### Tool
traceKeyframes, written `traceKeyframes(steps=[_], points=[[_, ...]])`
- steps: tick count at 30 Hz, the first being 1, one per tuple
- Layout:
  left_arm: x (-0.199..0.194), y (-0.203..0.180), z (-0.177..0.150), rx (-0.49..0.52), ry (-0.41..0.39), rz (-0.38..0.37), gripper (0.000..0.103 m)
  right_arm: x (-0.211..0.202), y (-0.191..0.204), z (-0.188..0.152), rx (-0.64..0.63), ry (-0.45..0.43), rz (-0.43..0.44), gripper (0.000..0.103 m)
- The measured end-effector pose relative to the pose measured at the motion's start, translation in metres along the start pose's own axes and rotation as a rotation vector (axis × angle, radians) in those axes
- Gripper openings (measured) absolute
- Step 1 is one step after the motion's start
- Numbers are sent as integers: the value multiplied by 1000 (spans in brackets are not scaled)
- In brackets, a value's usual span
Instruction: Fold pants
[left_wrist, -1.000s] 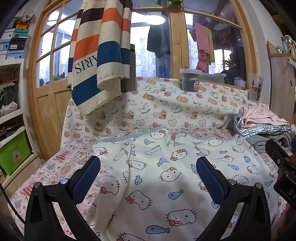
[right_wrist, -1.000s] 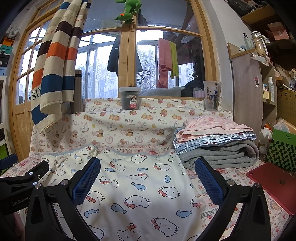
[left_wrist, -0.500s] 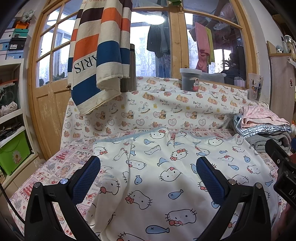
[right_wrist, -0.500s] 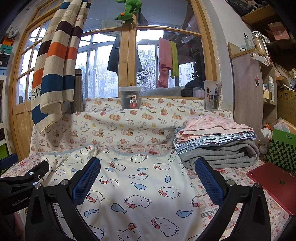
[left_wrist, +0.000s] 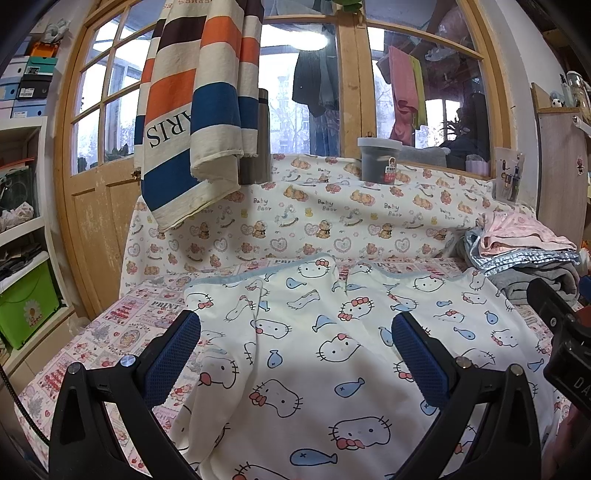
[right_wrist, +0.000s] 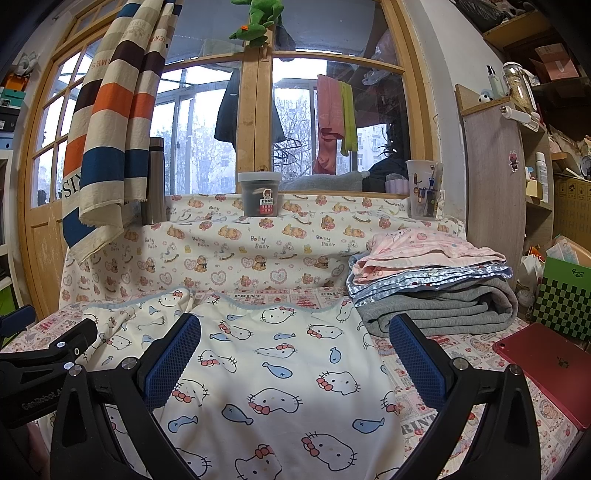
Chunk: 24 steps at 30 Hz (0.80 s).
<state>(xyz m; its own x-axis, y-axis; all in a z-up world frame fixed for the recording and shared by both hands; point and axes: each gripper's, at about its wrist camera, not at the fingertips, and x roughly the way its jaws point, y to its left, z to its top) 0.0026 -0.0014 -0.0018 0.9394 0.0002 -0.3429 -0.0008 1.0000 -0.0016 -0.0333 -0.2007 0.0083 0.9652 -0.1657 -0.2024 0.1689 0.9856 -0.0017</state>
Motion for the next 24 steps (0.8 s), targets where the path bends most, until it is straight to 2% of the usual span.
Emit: traceKeyframes(steps=[24], points=[[-1,-3,-1,4,-1,-8,103,-3,0,0,0,-2,1,102]])
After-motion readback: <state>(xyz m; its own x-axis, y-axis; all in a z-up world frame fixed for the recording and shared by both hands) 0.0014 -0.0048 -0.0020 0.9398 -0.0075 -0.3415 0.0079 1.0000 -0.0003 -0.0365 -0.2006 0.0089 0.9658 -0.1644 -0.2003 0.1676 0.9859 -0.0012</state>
